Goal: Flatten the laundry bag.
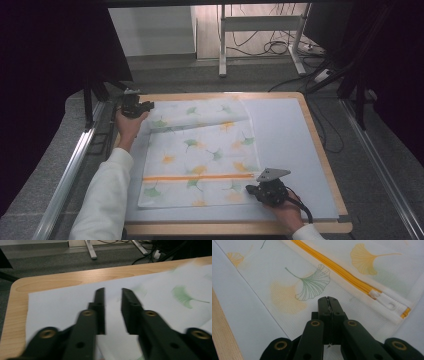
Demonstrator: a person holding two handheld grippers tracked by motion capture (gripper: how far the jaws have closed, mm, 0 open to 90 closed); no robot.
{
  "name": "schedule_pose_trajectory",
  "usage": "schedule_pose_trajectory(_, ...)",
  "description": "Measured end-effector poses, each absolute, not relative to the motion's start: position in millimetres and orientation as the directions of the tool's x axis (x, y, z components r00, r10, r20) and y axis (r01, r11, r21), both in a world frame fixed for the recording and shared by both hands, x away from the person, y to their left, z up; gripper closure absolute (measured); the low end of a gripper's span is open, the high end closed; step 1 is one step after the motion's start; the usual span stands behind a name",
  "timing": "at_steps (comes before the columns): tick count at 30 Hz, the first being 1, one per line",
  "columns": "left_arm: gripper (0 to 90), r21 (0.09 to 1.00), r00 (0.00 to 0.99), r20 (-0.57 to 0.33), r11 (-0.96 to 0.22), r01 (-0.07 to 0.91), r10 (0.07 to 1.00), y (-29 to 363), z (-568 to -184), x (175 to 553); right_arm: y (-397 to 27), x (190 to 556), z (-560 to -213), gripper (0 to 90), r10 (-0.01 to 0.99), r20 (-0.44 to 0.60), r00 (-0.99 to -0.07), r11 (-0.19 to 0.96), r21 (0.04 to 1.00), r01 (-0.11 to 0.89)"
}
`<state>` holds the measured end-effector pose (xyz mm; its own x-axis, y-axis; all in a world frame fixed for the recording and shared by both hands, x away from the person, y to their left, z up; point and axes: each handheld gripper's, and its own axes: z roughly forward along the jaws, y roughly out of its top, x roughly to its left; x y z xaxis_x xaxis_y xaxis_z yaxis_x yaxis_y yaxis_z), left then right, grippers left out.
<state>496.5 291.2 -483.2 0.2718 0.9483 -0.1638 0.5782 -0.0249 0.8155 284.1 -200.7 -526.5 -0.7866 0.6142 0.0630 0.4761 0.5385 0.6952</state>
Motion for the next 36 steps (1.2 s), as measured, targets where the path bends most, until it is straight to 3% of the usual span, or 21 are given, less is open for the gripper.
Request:
schedule_pose_trajectory(3, 52.8, 0.83, 0.312, -0.193, -0.015, 0.557, 0.93, 294, -476, 486, -200, 284, -526, 89.3, 0.614, 0.061, -0.787, 0.54, 0.695, 0.475)
schedule_pose_trajectory(7, 48.9, 0.848, 0.376, -0.188, -0.043, 0.528, 0.907, 290, -468, 472, -200, 284, -526, 89.3, 0.616, 0.062, -0.785, 0.538, 0.695, 0.477)
schedule_pose_trajectory(15, 46.2, 0.856, 0.49, -0.156, -0.13, 0.501, 0.858, 260, -469, 439, -200, 284, -526, 89.3, 0.615, 0.059, -0.786, 0.541, 0.694, 0.475)
schedule_pose_trajectory(36, 42.8, 0.854, 0.633, -0.081, -0.275, 0.443, 0.77, 184, -484, 364, -206, 280, -524, 89.2, 0.618, 0.055, -0.785, 0.55, 0.683, 0.48)
